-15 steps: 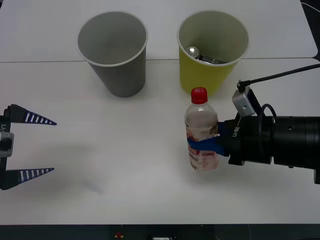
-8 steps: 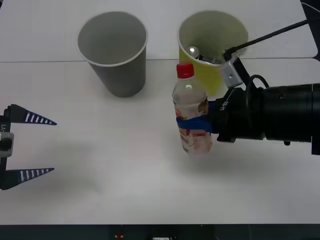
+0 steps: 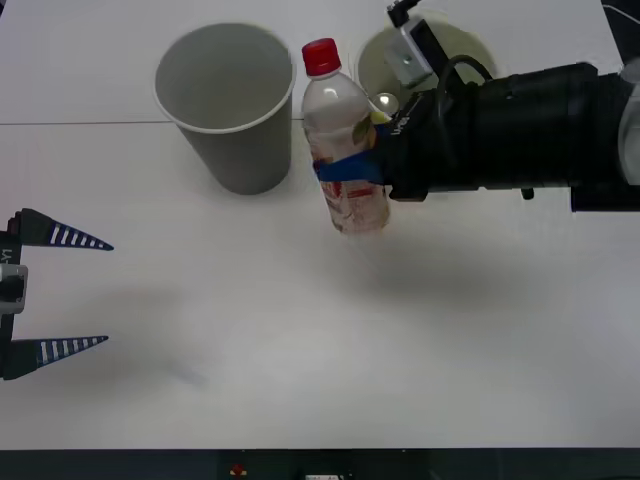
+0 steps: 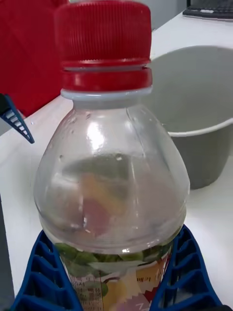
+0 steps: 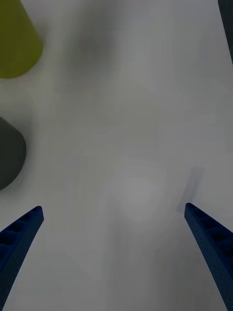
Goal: Put the can into the green bin and the plastic bottle into the gray bin
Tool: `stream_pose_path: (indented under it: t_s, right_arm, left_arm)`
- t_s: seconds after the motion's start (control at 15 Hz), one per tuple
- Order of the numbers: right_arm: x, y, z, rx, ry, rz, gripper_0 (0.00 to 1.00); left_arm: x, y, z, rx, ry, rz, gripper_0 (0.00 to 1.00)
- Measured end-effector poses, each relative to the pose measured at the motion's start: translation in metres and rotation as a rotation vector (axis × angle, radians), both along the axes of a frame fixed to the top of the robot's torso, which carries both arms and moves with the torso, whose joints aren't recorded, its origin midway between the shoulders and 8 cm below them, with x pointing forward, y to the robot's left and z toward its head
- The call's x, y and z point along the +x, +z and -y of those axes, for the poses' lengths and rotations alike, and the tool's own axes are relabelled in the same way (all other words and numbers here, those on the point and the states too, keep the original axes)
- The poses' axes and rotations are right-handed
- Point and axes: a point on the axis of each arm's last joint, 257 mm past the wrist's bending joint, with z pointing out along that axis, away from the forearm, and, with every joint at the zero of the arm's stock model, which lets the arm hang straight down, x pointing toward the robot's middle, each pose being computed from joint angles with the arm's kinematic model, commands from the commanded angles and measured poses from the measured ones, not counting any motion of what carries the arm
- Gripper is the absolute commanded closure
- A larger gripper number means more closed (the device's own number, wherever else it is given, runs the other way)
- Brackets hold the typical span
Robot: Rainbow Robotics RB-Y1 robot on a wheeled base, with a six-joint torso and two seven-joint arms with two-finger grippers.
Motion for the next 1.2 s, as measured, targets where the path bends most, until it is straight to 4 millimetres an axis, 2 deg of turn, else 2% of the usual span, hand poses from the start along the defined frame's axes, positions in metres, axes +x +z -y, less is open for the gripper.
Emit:
stream_pose_path:
  t_s: [0.33,0.67,0.93,1.2]
  right_arm:
    - [0.046,0.035,-0.027,-0.013,-0.008,0.025,1.0]
    - [0.106,0.08,-0.064,0.01,-0.049,0.028,1.0]
    - [0.141,0.094,-0.09,-0.004,-0.096,0.025,1.0]
    - [0.163,0.101,-0.117,-0.009,-0.126,0.05,1.0]
  left_arm:
    - [0.0,0.0,0.0,0.0,0.0,0.0,0.0]
    - [0.0,0.0,0.0,0.0,0.0,0.0,0.0]
    - [0.0,0.0,0.0,0.0,0.0,0.0,0.0]
    - [0.0,0.0,0.0,0.0,0.0,0.0,0.0]
